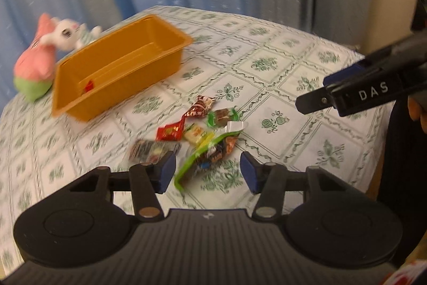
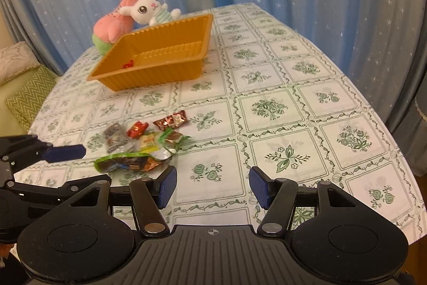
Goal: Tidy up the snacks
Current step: 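Grasp the green-edged wrapper with the left tool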
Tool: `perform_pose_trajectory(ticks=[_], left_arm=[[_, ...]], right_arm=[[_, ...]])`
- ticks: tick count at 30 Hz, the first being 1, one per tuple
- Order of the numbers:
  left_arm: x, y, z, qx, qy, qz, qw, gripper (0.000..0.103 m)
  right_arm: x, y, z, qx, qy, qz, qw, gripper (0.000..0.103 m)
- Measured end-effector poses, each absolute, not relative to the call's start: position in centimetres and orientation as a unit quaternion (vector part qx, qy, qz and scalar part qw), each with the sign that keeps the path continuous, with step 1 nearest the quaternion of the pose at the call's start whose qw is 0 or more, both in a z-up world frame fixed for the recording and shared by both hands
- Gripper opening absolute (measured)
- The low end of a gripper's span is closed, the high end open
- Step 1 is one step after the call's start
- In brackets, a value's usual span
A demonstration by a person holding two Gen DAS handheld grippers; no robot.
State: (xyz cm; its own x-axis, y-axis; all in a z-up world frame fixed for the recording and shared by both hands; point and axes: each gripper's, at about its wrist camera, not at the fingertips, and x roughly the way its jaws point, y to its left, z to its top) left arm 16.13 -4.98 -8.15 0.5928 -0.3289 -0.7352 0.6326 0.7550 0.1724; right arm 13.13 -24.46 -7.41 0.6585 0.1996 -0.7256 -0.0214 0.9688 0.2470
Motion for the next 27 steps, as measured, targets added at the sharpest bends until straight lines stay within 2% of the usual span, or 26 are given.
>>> perform_pose_trajectory(ticks=[4,10,15,18,20,22,27], left_arm=[[17.9,-6.0,-9.2,0.247,0.357,-0.307,0.847,0.051],[19.7,-7.4,-10.7,0.255,0.394,-0.343,0.814,0.041],[20.4,-7.9,-11.8,0.269,0.411,-0.336,0.804,0.04],[20.6,-7.7,-11.9,0.258,0.42,-0.323,0.808,0.038],[20.6,-7.6,-11.6,0.235,0.436,-0.318,0.808,0.03],[20.5,-7.4,-11.1,0.206,0.448,-0.325,0.807,0.026],[20.5,-8.1,-11.7,0.212,0.445,-0.318,0.809,0.026]], right_arm=[[14.5,-24.6,-8.3,0.109,0.415,0.059,0.901,0.06],[15.9,-24.6,-9.2,0.108,0.418,0.059,0.9,0.06],[16.6,-24.6,-9.6,0.108,0.419,0.056,0.9,0.06],[16.8,-24.7,-9.8,0.11,0.421,0.055,0.899,0.06],[16.9,-24.8,-10.0,0.111,0.422,0.055,0.898,0.06],[17.0,-24.9,-10.1,0.113,0.422,0.054,0.898,0.06],[17.2,-25.0,-10.4,0.115,0.424,0.053,0.897,0.06]])
